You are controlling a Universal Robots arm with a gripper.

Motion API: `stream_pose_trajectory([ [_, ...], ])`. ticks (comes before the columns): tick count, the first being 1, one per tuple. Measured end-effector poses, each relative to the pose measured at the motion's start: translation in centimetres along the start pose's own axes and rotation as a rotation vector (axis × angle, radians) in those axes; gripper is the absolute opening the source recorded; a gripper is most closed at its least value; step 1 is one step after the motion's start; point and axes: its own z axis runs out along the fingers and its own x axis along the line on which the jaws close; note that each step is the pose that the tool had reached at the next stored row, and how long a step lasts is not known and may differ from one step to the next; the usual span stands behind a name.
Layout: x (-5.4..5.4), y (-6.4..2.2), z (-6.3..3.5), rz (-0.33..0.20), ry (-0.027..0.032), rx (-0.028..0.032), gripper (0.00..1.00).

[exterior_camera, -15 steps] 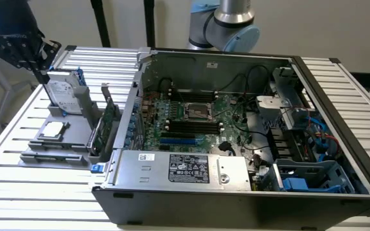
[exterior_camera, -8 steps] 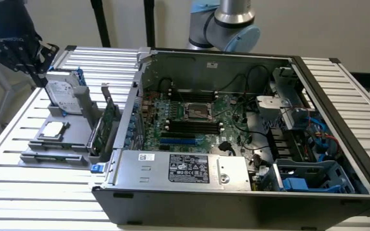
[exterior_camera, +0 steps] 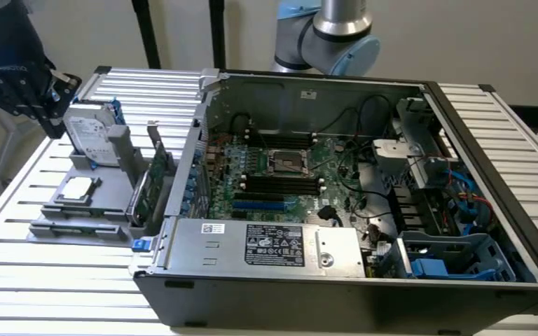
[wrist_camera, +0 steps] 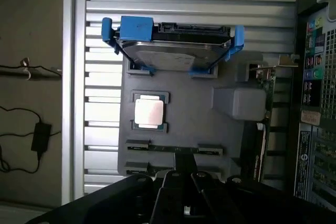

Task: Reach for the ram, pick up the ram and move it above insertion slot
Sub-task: 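Reach for the ram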

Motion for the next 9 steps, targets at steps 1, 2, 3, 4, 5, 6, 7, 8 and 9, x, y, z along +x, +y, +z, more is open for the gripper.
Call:
stream_pose_trajectory([
  [1,-0.1,-0.33,-0.02,0.0,0.0001,0.0001,0.11],
  [2,-0.1,-0.65,-0.03,0.0,0.0,0.0001,0.11],
  [3,-0.2,-0.95,-0.04,0.0,0.0,0.0002,0.11],
  [4,-0.2,-1.24,-0.05,0.0,0.0001,0.0004,0.11],
  [5,-0.2,-1.51,-0.06,0.0,0.0001,0.0006,0.11],
  [6,-0.3,-1.77,-0.07,0.0,0.0001,0.0009,0.11],
  [7,-0.3,-2.01,-0.07,0.0,0.0,0.0011,0.11],
  [8,-0.3,-2.23,-0.08,0.0,0.0,0.0014,0.11],
  [9,-0.4,-2.46,-0.08,0.0,0.0001,0.0017,0.11],
])
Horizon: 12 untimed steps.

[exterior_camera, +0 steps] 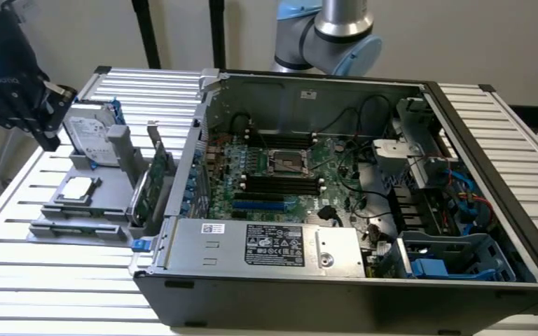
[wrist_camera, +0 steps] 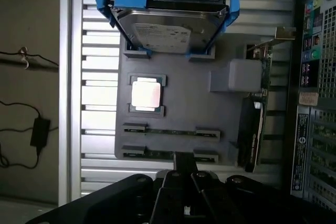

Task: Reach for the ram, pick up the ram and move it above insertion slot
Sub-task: 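Reach for the ram, then pick up the ram and move it above insertion slot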

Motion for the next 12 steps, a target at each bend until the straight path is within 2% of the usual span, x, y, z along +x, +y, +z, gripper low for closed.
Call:
stream_pose_trajectory([
  [5,-0.09,-0.84,-0.01,0.0,0.0001,0.0009,0.11],
  [12,-0.09,-0.95,0.0,0.0,0.0001,0.0009,0.11],
])
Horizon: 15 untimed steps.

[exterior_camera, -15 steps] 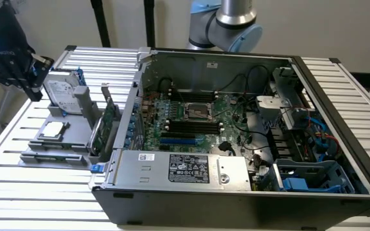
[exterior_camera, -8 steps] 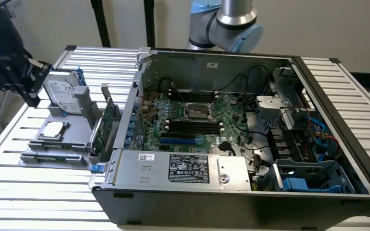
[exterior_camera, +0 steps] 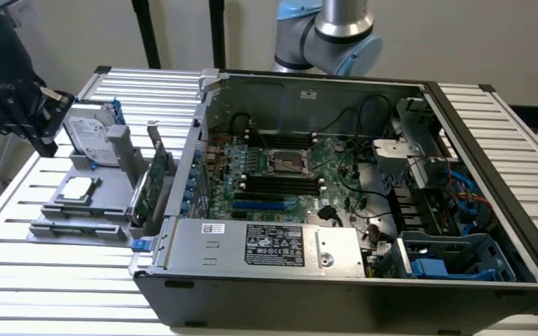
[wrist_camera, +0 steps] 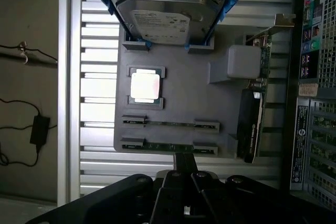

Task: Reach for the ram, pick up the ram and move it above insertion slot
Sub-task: 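Pick up the ram and move it above insertion slot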

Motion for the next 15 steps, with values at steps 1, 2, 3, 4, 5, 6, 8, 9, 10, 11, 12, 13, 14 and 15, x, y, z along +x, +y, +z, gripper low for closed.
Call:
stream_pose_trajectory([
  [1,0.0,0.0,0.0,0.0,0.0,0.0,0.11],
  [2,0.0,0.0,0.0,0.0,0.0,0.0,0.11],
  [3,0.0,0.0,0.0,0.0,0.0,0.0,0.11],
  [4,0.0,0.0,0.0,0.0,0.0,0.0,0.11],
  [5,0.0,0.0,0.0,0.0,0.0,0.0,0.11],
  [6,0.0,0.0,0.0,0.0,0.0,0.0,0.11],
  [8,0.0,0.0,0.0,0.0,0.0,0.0,0.11],
  [9,0.0,0.0,0.0,0.0,0.0001,0.0,0.11],
  [10,0.0,0.0,0.0,-0.005,0.0002,0.0,0.11],
  [11,0.01,0.0,0.0,-0.018,0.0007,0.0001,0.11],
  [12,0.01,0.0,0.0,-0.034,0.0013,0.0001,0.11],
  [13,0.01,0.0,0.0,-0.052,0.0019,0.0,0.11],
  [14,0.01,0.0,0.0,-0.071,0.0025,0.0,0.11],
  [15,0.0,0.0,0.0,-0.088,0.0032,0.0001,0.11],
])
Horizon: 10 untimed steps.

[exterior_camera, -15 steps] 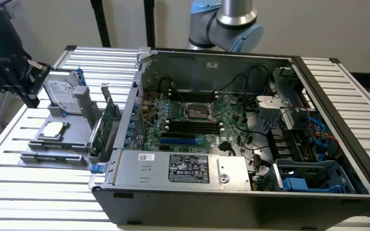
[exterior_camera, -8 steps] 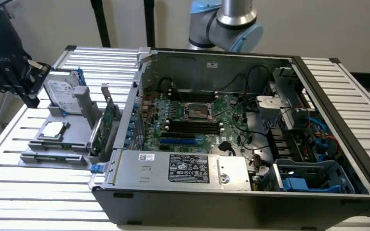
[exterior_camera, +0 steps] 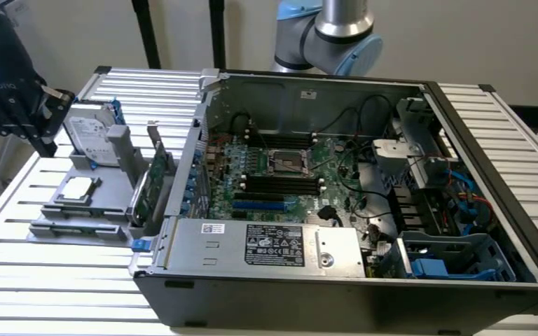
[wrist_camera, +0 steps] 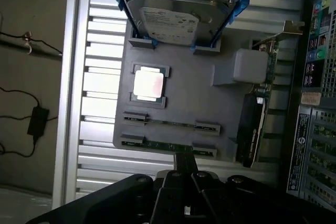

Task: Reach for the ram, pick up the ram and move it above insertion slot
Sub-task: 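Pick up the ram and move it above insertion slot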

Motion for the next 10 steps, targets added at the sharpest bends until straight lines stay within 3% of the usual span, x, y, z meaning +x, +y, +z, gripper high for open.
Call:
stream_pose_trajectory([
  [10,0.0,0.0,0.0,-0.182,0.0065,0.0001,0.11],
])
